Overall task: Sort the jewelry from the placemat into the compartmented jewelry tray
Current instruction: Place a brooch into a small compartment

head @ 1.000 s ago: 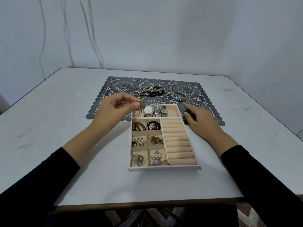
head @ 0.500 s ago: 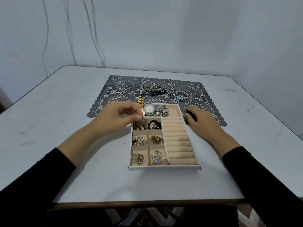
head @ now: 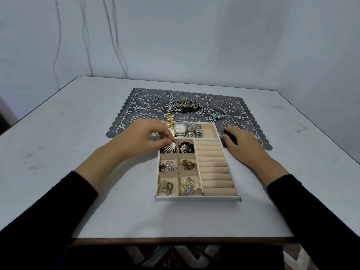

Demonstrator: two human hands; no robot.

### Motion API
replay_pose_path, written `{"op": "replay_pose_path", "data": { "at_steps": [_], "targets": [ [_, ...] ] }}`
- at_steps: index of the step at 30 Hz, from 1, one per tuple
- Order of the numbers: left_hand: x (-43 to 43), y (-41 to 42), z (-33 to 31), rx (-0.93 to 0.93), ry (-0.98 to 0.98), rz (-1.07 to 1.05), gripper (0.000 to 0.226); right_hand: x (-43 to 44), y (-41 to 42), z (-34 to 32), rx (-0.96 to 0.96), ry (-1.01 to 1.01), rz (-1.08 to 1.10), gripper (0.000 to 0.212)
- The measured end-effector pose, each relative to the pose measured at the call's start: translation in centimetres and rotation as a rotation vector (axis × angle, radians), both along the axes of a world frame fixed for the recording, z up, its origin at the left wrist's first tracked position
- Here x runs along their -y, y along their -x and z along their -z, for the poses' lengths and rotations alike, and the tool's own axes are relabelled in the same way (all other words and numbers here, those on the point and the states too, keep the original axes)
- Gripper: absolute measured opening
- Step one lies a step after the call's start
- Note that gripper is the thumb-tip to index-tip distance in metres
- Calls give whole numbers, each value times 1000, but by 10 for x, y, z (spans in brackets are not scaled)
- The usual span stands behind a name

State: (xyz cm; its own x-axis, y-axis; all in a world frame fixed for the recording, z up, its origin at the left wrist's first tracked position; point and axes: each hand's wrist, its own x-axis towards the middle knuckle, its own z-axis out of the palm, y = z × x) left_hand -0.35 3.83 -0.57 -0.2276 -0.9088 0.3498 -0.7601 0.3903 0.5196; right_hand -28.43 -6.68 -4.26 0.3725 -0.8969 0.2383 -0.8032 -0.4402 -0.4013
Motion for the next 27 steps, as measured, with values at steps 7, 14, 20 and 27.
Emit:
{"op": "replay_pose_path", "data": {
  "at_steps": [7,14,20,27],
  "targets": [
    [2,-1,2,33,2,-6,11,1,0,1,8,-4,4,40],
    [0,-3,1,-110,-27,-15,13,0,1,-1,15,-11,4,40],
    [4,-14,2,-314,-35,-117,14,3,3,-2,46,-17,4,38],
    [30,-42,20,-228,87,-408,16,17,4,-12,133,62,54,29]
  ]
}}
